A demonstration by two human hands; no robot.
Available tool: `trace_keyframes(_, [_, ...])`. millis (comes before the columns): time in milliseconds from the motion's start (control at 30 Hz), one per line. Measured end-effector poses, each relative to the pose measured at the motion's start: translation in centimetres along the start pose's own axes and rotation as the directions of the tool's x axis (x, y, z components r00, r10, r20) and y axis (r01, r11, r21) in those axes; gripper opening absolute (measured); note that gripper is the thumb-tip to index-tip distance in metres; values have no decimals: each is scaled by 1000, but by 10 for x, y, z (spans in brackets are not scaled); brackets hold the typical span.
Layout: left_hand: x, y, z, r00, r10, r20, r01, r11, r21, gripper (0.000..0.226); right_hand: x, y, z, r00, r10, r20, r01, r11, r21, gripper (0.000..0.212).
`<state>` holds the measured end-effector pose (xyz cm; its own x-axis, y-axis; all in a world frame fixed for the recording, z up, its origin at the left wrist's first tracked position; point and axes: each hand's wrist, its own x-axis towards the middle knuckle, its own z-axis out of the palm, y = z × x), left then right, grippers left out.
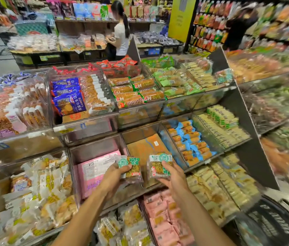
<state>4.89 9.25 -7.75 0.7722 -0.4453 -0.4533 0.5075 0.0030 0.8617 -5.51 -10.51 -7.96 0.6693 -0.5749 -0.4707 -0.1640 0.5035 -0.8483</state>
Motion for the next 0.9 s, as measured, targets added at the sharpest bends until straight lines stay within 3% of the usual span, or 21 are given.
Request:
trace_keyframes(167, [1, -9, 85, 988, -32, 148, 18, 995, 93, 28, -16, -22, -80, 994, -13, -108, 26, 993, 112, 79])
trace_keyframes(267, [1, -16, 142, 983, -55, 175, 34, 992, 118, 20, -24, -37, -136, 987, -43, -156, 70, 982, 174, 78])
trace_keyframes(400, [2, -35, 217, 964, -66, 258, 20, 984, 178, 56, -38, -53, -211, 969, -60, -241, 108, 976, 190, 81])
trace_keyframes(600, [-7, -78, 325, 905, -140, 401, 27, 961, 275, 20, -53, -61, -318, 936, -74, -343, 175, 946, 272, 87])
trace_keyframes(767, [-7, -114, 398, 867, -224, 445, 40, 922, 385, 57, -69, -63, -389, 906, -33, -421, 189, 924, 333, 77])
trace_keyframes(900, [10, -148, 454, 836, -279, 472, 30, 883, 469, 72, -70, -63, -444, 877, -23, -480, 222, 905, 363, 68])
